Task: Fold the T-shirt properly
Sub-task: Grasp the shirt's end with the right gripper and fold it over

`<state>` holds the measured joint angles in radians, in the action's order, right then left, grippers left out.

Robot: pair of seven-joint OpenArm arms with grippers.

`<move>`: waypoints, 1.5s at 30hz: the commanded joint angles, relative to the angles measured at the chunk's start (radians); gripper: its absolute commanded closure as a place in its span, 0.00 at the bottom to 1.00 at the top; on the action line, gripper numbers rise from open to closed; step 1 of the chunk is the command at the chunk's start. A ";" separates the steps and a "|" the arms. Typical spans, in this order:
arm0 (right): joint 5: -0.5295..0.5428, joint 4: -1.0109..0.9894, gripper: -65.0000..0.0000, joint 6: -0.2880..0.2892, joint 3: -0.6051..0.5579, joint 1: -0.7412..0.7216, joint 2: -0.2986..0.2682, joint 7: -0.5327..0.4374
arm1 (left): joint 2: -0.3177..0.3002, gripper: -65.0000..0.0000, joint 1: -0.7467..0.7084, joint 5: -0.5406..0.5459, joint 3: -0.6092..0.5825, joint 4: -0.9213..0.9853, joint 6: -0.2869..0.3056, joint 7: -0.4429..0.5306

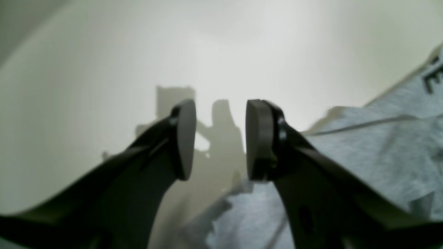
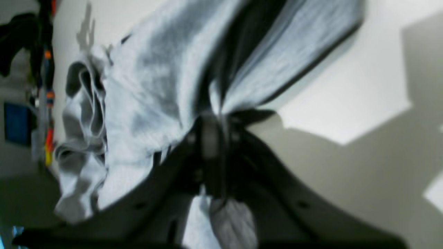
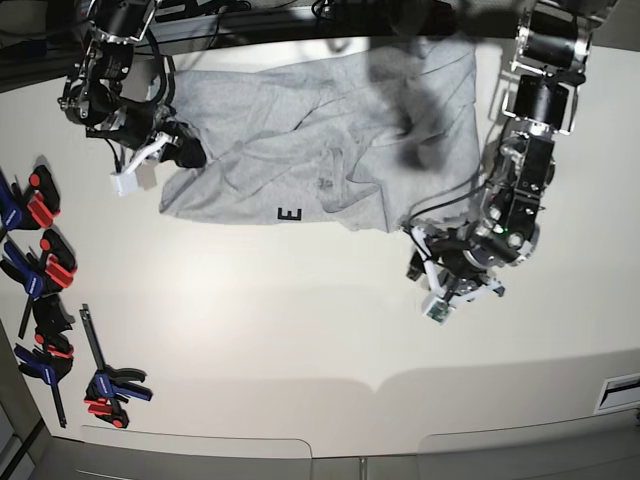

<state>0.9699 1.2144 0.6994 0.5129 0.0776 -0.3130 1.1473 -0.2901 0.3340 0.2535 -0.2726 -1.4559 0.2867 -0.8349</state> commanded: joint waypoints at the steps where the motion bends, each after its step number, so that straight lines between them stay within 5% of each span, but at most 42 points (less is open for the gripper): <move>1: 0.011 0.013 1.00 -0.001 0.005 -0.023 -0.017 -0.009 | -0.025 0.67 0.026 0.001 0.016 -0.020 -0.011 0.020; 10: 0.011 0.026 1.00 -0.001 0.005 -0.110 -0.016 -0.005 | -0.208 0.72 -0.109 0.112 0.175 -0.021 -0.024 -0.002; 17: 0.143 0.119 1.00 -0.001 0.005 -0.113 -0.001 0.084 | -0.240 0.88 -0.349 0.260 0.444 -0.021 0.027 -0.002; 19: 0.185 0.164 1.00 -0.001 0.005 -0.113 0.027 0.132 | -0.239 1.00 -0.410 0.322 0.507 -0.021 0.053 -0.002; 23: 0.239 0.289 1.00 -0.001 0.003 -0.109 0.118 0.220 | -0.233 1.00 -0.513 0.393 0.570 -0.021 0.104 -0.003; 29: 0.251 0.483 1.00 -0.001 -0.101 -0.074 0.267 0.205 | -0.157 1.00 -0.620 0.414 0.572 -0.021 0.138 -0.006; 39: -0.182 0.498 1.00 -0.001 -0.475 -0.072 0.463 -0.055 | -0.037 1.00 -0.653 0.433 0.572 -0.021 0.214 -0.032; 45: -0.352 0.495 1.00 -0.001 -0.659 -0.072 0.470 -0.139 | -0.038 1.00 -0.653 0.436 0.572 -0.021 0.216 -0.032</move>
<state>0.5892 1.6951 0.6922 -0.1463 0.0242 0.1486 1.0355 -0.3187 -0.3103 0.7185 0.3004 -1.4746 0.5068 -0.8211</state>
